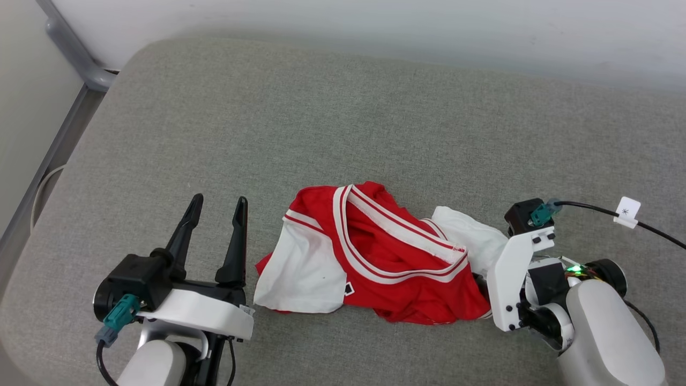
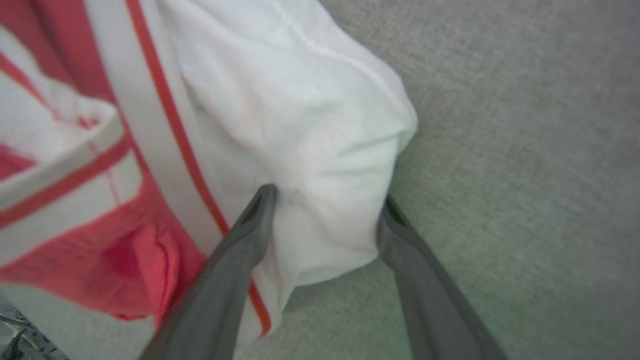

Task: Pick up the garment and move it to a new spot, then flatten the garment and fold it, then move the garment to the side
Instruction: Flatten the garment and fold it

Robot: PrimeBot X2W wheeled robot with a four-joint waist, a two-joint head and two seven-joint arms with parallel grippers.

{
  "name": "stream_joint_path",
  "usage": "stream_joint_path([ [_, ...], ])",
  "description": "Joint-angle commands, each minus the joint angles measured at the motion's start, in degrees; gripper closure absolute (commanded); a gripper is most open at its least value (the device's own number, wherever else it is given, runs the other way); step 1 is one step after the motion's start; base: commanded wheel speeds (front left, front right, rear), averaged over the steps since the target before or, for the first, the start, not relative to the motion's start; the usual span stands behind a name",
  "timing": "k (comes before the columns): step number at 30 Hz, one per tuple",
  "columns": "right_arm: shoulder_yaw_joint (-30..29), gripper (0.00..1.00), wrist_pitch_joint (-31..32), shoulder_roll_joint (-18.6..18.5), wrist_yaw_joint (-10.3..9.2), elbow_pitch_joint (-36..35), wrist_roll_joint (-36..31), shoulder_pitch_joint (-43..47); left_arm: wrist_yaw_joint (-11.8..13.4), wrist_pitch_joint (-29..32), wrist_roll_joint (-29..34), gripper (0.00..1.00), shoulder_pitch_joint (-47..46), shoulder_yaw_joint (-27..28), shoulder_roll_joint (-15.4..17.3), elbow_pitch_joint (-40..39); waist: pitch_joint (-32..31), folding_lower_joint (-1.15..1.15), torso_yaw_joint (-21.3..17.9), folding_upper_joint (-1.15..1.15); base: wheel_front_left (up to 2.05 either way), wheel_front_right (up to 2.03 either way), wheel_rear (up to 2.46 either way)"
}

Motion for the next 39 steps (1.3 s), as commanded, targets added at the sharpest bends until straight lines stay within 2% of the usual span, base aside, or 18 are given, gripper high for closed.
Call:
stream_joint_path([
  [1, 1.56, 0.55, 3.01, 0.91, 0.18, 3.87, 1.83, 3.44, -0.41, -0.25, 0.32, 0.00, 0.11, 0.45, -0.31, 0.35, -0.08, 0.00, -0.08, 0.00, 0.00, 0.00, 0.00],
  [2, 1.84, 0.91, 3.34, 0.74, 0.18, 4.04, 2.36, 3.59, -0.54, -0.25, 0.50, 0.00, 0.28, 0.67, -0.56, 0.63, -0.18, 0.00, -0.20, 0.00, 0.00, 0.00, 0.00],
  [3, 2.02, 1.00, 3.51, 0.47, 0.18, 4.01, 2.77, 3.52, -0.83, -0.25, 0.58, 0.00, 0.42, 0.78, -0.86, 0.85, -0.35, 0.00, -0.40, 0.00, 0.00, 0.00, 0.00],
  [7, 1.71, 1.00, 0.83, -0.99, 0.08, 1.01, 3.75, 1.46, -1.53, -0.26, 1.03, 0.00, 0.98, 1.13, -1.37, 1.70, -1.35, 0.00, -1.59, 0.00, 0.00, 0.00, 0.00],
  [13, -0.95, 1.00, -4.48, -3.05, 0.07, -7.46, 3.06, -1.26, -1.85, -0.25, 1.56, 0.00, 1.89, 1.31, -1.44, 2.50, -3.43, 0.00, -4.21, 0.00, 0.00, 0.00, 0.00],
  [19, -8.72, 1.00, -6.05, -4.55, 0.07, -16.84, 0.61, 3.39, -1.58, 0.04, 1.33, 0.00, 2.87, 0.96, -1.10, 2.66, -4.90, 0.00, -6.60, 0.00, 0.00, 0.00, 0.00],
  [26, -21.69, 1.00, -5.80, -1.42, 0.07, -23.43, -1.84, 13.72, -1.16, 0.93, 1.08, 0.00, 4.27, 0.94, -0.28, 2.43, -5.65, 0.00, -8.81, 0.00, 0.00, 0.00, 0.00],
  [28, -25.87, 1.00, -6.65, 0.26, 0.07, -22.54, -1.93, 18.04, -1.11, 1.32, 0.78, 0.00, 4.71, 0.92, 0.01, 2.43, -5.54, 0.00, -9.22, 0.00, 0.00, 0.00, 0.00],
  [32, -28.98, 1.00, -9.03, 2.32, 0.07, -18.72, -1.51, 21.98, -1.03, 1.78, 0.46, 0.00, 4.86, 0.92, 0.27, 2.45, -5.09, 0.00, -9.56, 0.00, 0.00, 0.00, 0.00],
  [33, -29.12, 0.97, -9.91, 2.66, 0.07, -17.52, -1.60, 22.50, -0.96, 1.92, 0.36, 0.00, 4.86, 0.95, 0.35, 2.48, -4.94, 0.00, -9.60, 0.00, 0.00, 0.00, 0.00],
  [34, -29.16, 0.69, -10.91, 2.98, 0.06, -16.40, -1.22, 22.64, -0.88, 1.97, 0.25, 0.00, 4.87, 1.00, 0.43, 2.56, -4.84, 0.00, -9.64, 0.00, 0.00, 0.00, 0.00],
  [35, -29.18, 0.47, -11.93, 3.17, 0.07, -15.38, -0.75, 22.60, -0.79, 1.97, 0.13, 0.00, 4.92, 1.05, 0.49, 2.60, -4.72, 0.00, -9.68, 0.00, 0.00, 0.00, 0.00],
  [36, -28.96, 0.00, -13.16, 3.38, 0.07, -14.69, -0.71, 22.54, -0.75, 2.03, 0.08, 0.00, 4.96, 1.07, 0.55, 2.65, -4.64, 0.00, -9.70, 0.00, 0.00, 0.00, 0.00],
  [39, -28.56, 0.00, -18.48, 3.68, 0.07, -13.70, 0.04, 21.51, -0.60, 2.21, -0.04, 0.00, 5.15, 1.12, 0.68, 2.88, -4.56, 0.00, -9.69, 0.00, 0.00, 0.00, 0.00],
])
